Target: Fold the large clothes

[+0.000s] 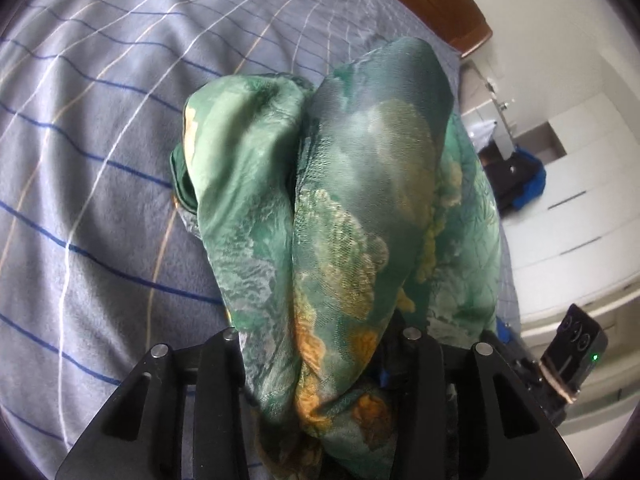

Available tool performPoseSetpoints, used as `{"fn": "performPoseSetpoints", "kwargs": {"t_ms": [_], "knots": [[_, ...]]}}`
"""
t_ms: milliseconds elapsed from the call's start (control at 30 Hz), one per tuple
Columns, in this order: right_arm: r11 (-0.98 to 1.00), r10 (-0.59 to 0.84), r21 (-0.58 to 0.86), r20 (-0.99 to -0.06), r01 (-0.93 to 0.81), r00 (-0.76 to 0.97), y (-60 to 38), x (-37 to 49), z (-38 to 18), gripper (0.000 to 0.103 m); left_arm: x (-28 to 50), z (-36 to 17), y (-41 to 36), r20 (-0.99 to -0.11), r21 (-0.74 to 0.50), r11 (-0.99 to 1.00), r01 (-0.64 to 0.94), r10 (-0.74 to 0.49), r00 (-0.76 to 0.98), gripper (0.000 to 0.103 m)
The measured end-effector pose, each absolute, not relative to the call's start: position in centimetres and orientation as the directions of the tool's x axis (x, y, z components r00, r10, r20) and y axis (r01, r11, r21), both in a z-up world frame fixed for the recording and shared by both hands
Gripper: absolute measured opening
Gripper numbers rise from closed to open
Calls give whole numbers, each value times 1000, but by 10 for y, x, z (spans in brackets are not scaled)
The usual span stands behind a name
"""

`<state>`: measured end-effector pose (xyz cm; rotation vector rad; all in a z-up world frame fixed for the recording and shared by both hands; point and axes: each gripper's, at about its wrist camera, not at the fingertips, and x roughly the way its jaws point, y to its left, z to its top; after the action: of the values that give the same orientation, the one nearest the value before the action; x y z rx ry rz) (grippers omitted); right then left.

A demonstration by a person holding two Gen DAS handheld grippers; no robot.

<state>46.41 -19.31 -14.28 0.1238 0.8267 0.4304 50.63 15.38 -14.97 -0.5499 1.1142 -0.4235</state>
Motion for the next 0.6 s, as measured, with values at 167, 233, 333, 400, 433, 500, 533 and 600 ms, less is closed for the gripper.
{"fn": "performPoseSetpoints", "kwargs": {"t_ms": [167, 233, 333, 400, 433, 500, 533, 600], "knots": [[922, 374, 208, -701, -327, 607, -178, 454, -142, 63, 504, -155, 149, -724, -593, 804, 39, -554, 411, 45], [928, 355, 186, -701, -322, 618, -175, 451, -141, 63, 499, -151, 149, -710, -608, 794, 28, -559, 429, 53], [939, 326, 152, -678, -308, 659, -176, 436, -119, 71, 484, -132, 151, -681, -628, 778, 32, -569, 462, 71], [936, 336, 152, -652, -316, 679, -179, 415, -98, 71, 474, -117, 155, -663, -641, 767, 30, -573, 481, 80], [936, 338, 148, -632, -320, 698, -181, 406, -88, 71, 470, -111, 159, -666, -633, 774, 23, -560, 493, 83], [928, 355, 124, -587, -352, 728, -177, 386, -67, 71, 456, -103, 166, -667, -622, 783, 13, -538, 516, 84], [919, 370, 112, -575, -377, 729, -170, 380, -60, 71, 450, -101, 170, -669, -619, 786, 6, -531, 521, 84], [889, 423, 112, -571, -444, 704, -152, 373, -53, 71, 438, -96, 178, -671, -617, 786, -20, -513, 536, 84]]}}
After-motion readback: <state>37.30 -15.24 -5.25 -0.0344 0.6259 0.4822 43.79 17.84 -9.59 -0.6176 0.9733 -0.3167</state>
